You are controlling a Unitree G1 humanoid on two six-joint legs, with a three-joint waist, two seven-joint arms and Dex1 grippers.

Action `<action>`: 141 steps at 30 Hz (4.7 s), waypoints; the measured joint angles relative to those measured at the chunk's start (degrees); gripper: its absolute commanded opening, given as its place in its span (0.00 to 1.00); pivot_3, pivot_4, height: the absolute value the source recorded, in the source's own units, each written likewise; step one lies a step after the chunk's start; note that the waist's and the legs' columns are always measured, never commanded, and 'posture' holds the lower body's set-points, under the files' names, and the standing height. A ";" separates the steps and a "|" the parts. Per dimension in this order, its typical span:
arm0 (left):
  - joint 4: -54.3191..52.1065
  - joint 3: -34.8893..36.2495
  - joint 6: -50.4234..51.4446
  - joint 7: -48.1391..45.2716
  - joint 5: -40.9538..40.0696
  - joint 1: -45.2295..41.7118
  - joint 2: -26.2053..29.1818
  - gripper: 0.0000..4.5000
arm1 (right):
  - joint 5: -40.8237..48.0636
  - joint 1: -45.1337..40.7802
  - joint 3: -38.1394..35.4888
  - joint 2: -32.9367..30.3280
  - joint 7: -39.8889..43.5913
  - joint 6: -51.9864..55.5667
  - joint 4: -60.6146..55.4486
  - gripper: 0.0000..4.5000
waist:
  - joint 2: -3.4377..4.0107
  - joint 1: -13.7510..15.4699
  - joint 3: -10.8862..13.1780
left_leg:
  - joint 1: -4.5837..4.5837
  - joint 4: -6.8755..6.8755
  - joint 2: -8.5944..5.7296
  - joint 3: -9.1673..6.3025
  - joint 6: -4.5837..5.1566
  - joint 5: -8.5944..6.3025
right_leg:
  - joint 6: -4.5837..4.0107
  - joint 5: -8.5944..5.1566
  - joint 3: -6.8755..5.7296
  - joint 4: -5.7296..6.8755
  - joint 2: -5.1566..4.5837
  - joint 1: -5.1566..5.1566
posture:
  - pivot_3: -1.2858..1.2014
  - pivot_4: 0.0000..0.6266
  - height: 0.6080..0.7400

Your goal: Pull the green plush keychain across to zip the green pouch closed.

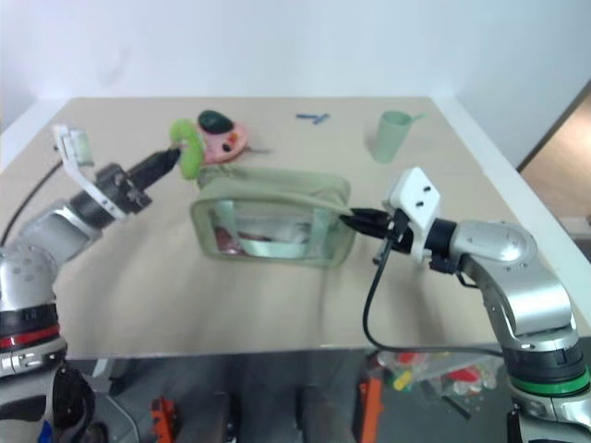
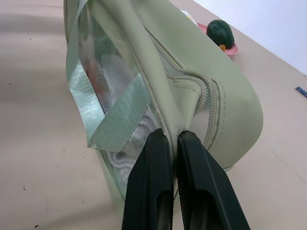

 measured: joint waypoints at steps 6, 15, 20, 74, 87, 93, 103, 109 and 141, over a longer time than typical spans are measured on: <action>-1.72 -6.87 2.16 -1.04 0.61 -5.75 -0.02 0.00 | -0.42 0.01 0.21 -0.03 0.20 -0.60 0.05 0.00 | -0.01 0.02 0.00 | -0.01 0.00 -0.02 0.00 0.00 0.00 | 0.01 0.01 0.01 -0.01 0.00 0.00 | 0.52 0.24 1.00; -0.77 -18.80 -1.68 -7.31 11.75 -7.10 -0.12 0.00 | -0.94 -0.05 0.88 -0.02 0.08 -1.75 0.30 0.00 | 0.00 -0.02 0.00 | 0.01 -0.01 -0.01 -0.01 0.00 0.00 | -0.01 0.00 0.01 -0.01 0.02 0.00 | 0.52 0.24 1.00; 0.70 -18.90 -2.38 -9.19 14.35 -7.86 0.24 0.35 | -0.94 -0.04 0.92 -0.02 -0.08 -1.77 0.29 0.00 | 0.00 -0.02 0.00 | 0.02 0.01 -0.01 0.00 0.00 0.00 | -0.04 -0.02 0.02 -0.01 0.01 0.02 | 0.52 0.24 1.00; -3.52 -13.51 -12.80 -10.24 24.20 8.21 2.85 0.00 | 2.59 -31.16 12.52 9.74 -1.62 5.76 9.89 1.00 | -0.09 0.12 -0.02 | -0.24 -0.03 0.02 0.05 -0.01 -0.01 | 0.02 0.01 0.01 -0.05 -0.04 -0.18 | 0.52 0.24 1.00; -5.16 -13.36 -12.88 -8.61 24.31 9.37 2.04 0.00 | -8.11 -35.51 19.02 22.07 -0.06 -4.28 27.27 0.66 | -0.09 0.19 -0.02 | -0.48 0.03 0.04 -0.06 0.00 -0.02 | 0.08 0.07 -0.14 -0.14 -0.07 -0.27 | 0.52 0.24 1.00; -5.16 -13.37 -12.95 -8.00 24.31 9.45 1.72 0.00 | -8.79 -35.19 19.02 22.48 1.21 -4.25 27.49 0.21 | -0.09 0.19 -0.02 | -0.47 0.03 0.05 -0.07 0.00 -0.02 | 0.07 0.07 -0.16 -0.12 -0.06 -0.27 | 0.52 0.24 1.00; -5.08 -13.77 -12.22 -5.93 24.56 8.40 0.13 0.00 | -9.79 -34.25 18.83 23.69 1.19 -5.00 26.62 0.01 | -0.09 0.28 -0.02 | -0.50 0.06 0.04 -0.09 -0.01 -0.01 | 0.09 0.08 -0.19 -0.11 -0.07 -0.26 | 0.52 0.24 1.00; -4.47 -15.58 -10.96 -2.30 25.43 5.22 -2.85 0.00 | -9.55 -34.13 14.27 22.39 -0.79 -7.89 20.27 0.01 | -0.09 0.49 -0.01 | -0.61 0.10 0.02 -0.10 -0.01 -0.01 | 0.15 0.11 -0.20 -0.18 -0.11 -0.28 | 0.52 0.24 1.00; -5.91 -17.12 -10.13 2.13 27.20 6.04 -4.60 0.00 | -27.07 5.09 8.24 7.77 -22.46 -0.71 9.90 0.01 | -0.31 0.06 -0.16 | 0.00 0.10 -0.07 0.11 -0.16 0.13 | 0.01 0.10 0.19 -0.16 -0.05 0.08 | 0.52 0.24 1.00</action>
